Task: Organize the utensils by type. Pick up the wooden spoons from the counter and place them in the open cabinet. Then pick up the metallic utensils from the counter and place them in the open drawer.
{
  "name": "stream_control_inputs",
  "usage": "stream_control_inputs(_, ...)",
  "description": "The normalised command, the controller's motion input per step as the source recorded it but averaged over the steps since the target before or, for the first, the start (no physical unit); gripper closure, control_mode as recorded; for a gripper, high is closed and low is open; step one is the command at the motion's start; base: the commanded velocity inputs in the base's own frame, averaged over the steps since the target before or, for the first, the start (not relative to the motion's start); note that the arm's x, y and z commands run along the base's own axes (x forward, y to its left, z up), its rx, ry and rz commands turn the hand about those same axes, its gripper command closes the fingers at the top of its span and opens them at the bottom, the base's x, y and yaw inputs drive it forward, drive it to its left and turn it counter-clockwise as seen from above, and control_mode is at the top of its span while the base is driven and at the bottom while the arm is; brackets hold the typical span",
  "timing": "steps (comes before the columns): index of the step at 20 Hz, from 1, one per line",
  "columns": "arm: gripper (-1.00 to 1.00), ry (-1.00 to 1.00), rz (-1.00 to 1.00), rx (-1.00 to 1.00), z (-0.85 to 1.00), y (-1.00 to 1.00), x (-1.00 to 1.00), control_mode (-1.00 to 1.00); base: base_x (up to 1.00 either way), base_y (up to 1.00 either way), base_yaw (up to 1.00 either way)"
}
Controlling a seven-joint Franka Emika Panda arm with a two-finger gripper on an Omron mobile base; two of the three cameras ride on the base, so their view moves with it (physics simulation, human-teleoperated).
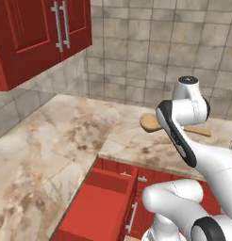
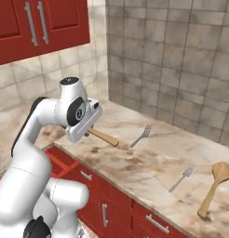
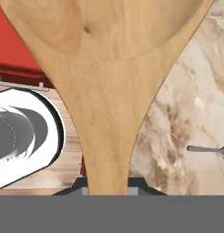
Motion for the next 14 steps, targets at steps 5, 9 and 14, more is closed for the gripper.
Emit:
stream_control_inputs(5,1.00,0.00,0.00,0.00,0.00,0.00,0.00,1.00,-0.09,-0.11,0.84)
stream_control_inputs(9,1.00,0.00,0.00,0.00,0.00,0.00,0.00,1.00,-0.11,-0.09,0.87)
stream_control_inputs(14,1.00,0.00,0.00,0.00,0.00,0.00,0.00,1.00,-0.12,-0.07,0.84)
